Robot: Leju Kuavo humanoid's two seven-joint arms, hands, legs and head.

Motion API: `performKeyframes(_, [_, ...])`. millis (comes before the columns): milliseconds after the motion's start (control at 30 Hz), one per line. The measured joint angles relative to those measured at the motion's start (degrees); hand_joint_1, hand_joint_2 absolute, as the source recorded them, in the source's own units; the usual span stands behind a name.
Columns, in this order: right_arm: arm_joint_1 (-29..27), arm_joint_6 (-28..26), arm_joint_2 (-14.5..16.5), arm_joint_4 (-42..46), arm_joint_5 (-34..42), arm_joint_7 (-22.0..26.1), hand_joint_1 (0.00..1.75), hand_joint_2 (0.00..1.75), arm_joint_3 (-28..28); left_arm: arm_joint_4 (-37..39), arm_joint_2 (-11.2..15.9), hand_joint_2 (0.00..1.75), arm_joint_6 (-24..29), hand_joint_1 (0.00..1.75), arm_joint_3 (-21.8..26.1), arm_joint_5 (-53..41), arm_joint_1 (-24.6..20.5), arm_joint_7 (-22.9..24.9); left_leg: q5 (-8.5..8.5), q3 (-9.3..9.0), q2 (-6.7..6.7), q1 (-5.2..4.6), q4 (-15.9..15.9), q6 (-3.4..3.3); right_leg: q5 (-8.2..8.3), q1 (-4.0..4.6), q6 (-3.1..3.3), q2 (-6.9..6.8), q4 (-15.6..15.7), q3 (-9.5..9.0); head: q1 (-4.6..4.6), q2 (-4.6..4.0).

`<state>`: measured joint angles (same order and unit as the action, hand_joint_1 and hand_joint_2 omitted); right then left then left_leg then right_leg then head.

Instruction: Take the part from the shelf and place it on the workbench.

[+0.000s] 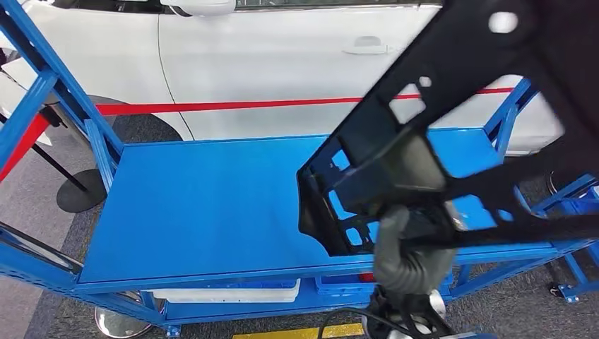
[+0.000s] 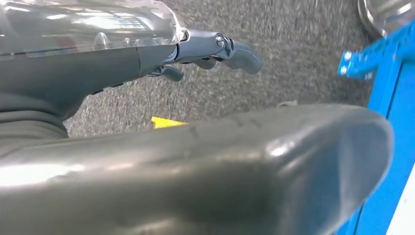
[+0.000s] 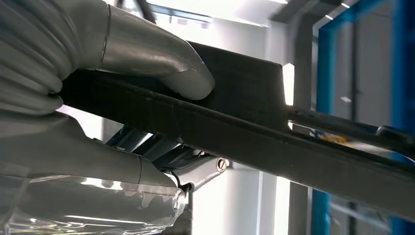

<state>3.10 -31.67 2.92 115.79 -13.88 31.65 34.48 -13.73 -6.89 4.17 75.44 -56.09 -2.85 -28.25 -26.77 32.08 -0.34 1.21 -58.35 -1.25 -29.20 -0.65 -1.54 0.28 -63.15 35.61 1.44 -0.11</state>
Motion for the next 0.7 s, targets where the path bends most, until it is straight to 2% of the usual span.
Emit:
performKeyframes(67, [-2.13, 0.54, -0.75, 2.58, 2.59, 1.18, 1.75, 1.75, -1.09, 0.0, -0.13, 0.0, 0.02, 0.0, 0.19, 0.26, -0.04, -0.61, -0.01, 0.03, 0.03, -0.03, 0.02, -0.29, -3.61, -0.12, -0.41, -0.02, -7.26, 3.41, -0.03, 0.0])
performKeyframes(100, [-3.37, 0.76, -1.02, 3.4, 3.68, 1.55, 1.75, 1.75, -1.64, 0.0, -0.2, 0.0, -0.04, 0.0, 0.37, 0.55, -0.06, -0.88, -0.03, 0.02, 0.04, -0.04, 0.01, -0.32, -4.57, -0.16, -0.54, -0.03, -10.24, 4.88, -0.03, 0.01])
performKeyframes(133, [-4.63, 0.89, -1.19, 3.91, 4.44, 1.75, 1.75, 1.75, -2.14, 0.0, -0.29, 0.0, 0.01, 0.0, 0.64, 0.9, -0.1, -1.03, -0.07, 0.0, 0.03, -0.05, 0.0, -0.32, -4.41, -0.21, -0.61, -0.05, -11.36, 5.48, -0.04, 0.0])
performKeyframes(167, [-5.83, 1.01, -1.31, 4.25, 5.02, 1.85, 1.75, 1.75, -2.62, 0.0, -0.42, 0.0, 0.2, 0.0, 0.96, 1.19, -0.15, -1.07, -0.13, -0.07, 0.0, -0.04, 0.0, -0.28, -3.19, -0.27, -0.61, -0.08, -10.21, 4.97, -0.04, 0.0])
performKeyframes(233, [-7.66, 1.36, -1.46, 4.66, 5.84, 1.99, 1.75, 1.75, -3.44, 0.0, -0.69, 0.0, 0.73, 0.0, 1.49, 1.53, -0.24, -0.86, -0.32, -0.32, -0.05, -0.05, -0.01, -0.02, 0.58, -0.42, -0.44, -0.17, -2.91, 1.39, -0.04, 0.01])
performKeyframes(267, [-8.29, 1.58, -1.51, 4.77, 6.06, 2.06, 1.75, 1.75, -3.76, 0.0, -0.78, 0.0, 1.05, 0.0, 1.65, 1.56, -0.28, -0.7, -0.46, -0.4, -0.07, -0.16, -0.07, 0.24, 1.87, -0.35, -0.24, -0.2, 0.64, -0.35, -0.03, 0.01])
performKeyframes(300, [-8.88, 1.85, -1.55, 4.84, 6.14, 2.08, 1.75, 1.75, -4.05, 0.0, -0.84, 0.0, 1.44, 0.0, 1.81, 1.58, -0.33, -0.48, -0.57, -0.44, -0.07, -0.28, -0.09, 0.56, 2.51, -0.25, 0.02, -0.18, 2.97, -1.45, -0.01, 0.01])
performKeyframes(333, [-9.59, 2.33, -1.56, 4.87, 6.31, 2.03, 1.75, 1.75, -4.39, 0.0, -0.89, 0.0, 1.93, 0.0, 2.03, 1.68, -0.38, -0.19, -0.63, -0.46, -0.07, -0.4, -0.08, 0.9, 2.56, -0.11, 0.33, -0.15, 3.98, -1.88, 0.01, 0.01])
performKeyframes(400, [-11.56, 4.05, -1.51, 4.84, 6.83, 2.08, 1.75, 1.75, -5.29, 0.0, -1.01, 0.0, 2.87, 0.0, 2.57, 1.92, -0.49, 0.57, -0.59, -0.57, -0.1, -0.46, 0.05, 1.64, 2.68, 0.03, 1.08, -0.14, 4.12, -1.85, 0.02, 0.0])
performKeyframes(467, [-13.81, 6.6, -1.14, 4.63, 7.54, 2.86, 1.75, 1.75, -6.42, 0.0, -1.1, 0.0, 3.31, 0.0, 2.99, 2.14, -0.51, 1.25, -1.84, -0.17, -0.06, -0.33, -1.2, 2.2, 3.01, -0.1, 1.84, -0.31, 4.43, -1.87, 0.05, 0.0])
performKeyframes(500, [-14.86, 7.89, -0.84, 4.47, 7.96, 3.5, 1.75, 1.75, -7.04, 0.0, -1.14, 0.0, 3.39, 0.0, 3.19, 2.25, -0.52, 1.51, -3.5, 0.67, -0.02, -0.28, -3.35, 2.37, 3.16, -0.17, 2.17, -0.41, 4.58, -1.82, 0.07, 0.0])
performKeyframes(567, [-16.88, 10.56, -0.2, 3.96, 9.08, 4.96, 1.75, 1.75, -8.46, 0.0, -1.27, 0.0, 3.53, 0.0, 3.67, 2.47, -0.52, 1.87, -7.73, 3.46, 0.03, -0.24, -10.45, 2.57, 3.28, 0.02, 2.62, -0.57, 4.55, -1.59, 0.1, 0.01])
performKeyframes(600, [-17.86, 11.97, 0.1, 3.59, 9.7, 5.6, 1.75, 1.75, -9.24, 0.0, -1.37, 0.0, 3.61, 0.0, 3.92, 2.54, -0.5, 2.0, -9.18, 4.71, 0.03, -0.24, -13.78, 2.61, 3.32, 0.16, 2.74, -0.63, 4.49, -1.45, 0.09, 0.0])
performKeyframes(633, [-18.79, 13.41, 0.44, 3.17, 10.26, 6.13, 1.75, 1.75, -10.03, 0.0, -1.47, 0.0, 3.69, 0.0, 4.11, 2.6, -0.48, 2.08, -9.62, 5.25, 0.03, -0.24, -15.57, 2.59, 3.36, 0.3, 2.82, -0.66, 4.43, -1.34, 0.09, 0.0])
performKeyframes(667, [-19.61, 14.78, 0.81, 2.76, 10.72, 6.49, 1.75, 1.75, -10.78, 0.0, -1.56, 0.0, 3.73, 0.0, 4.25, 2.67, -0.46, 2.1, -8.94, 4.75, 0.04, -0.27, -15.16, 2.46, 3.4, 0.43, 2.86, -0.66, 4.34, -1.24, 0.09, 0.0])
performKeyframes(700, [-20.29, 16.17, 1.2, 2.33, 11.13, 6.74, 1.75, 1.75, -11.51, 0.0, -1.63, 0.0, 3.79, 0.0, 4.36, 2.73, -0.47, 2.12, -7.35, 3.13, 0.03, -0.33, -12.5, 2.21, 3.44, 0.54, 2.88, -0.64, 4.23, -1.18, 0.09, 0.01])
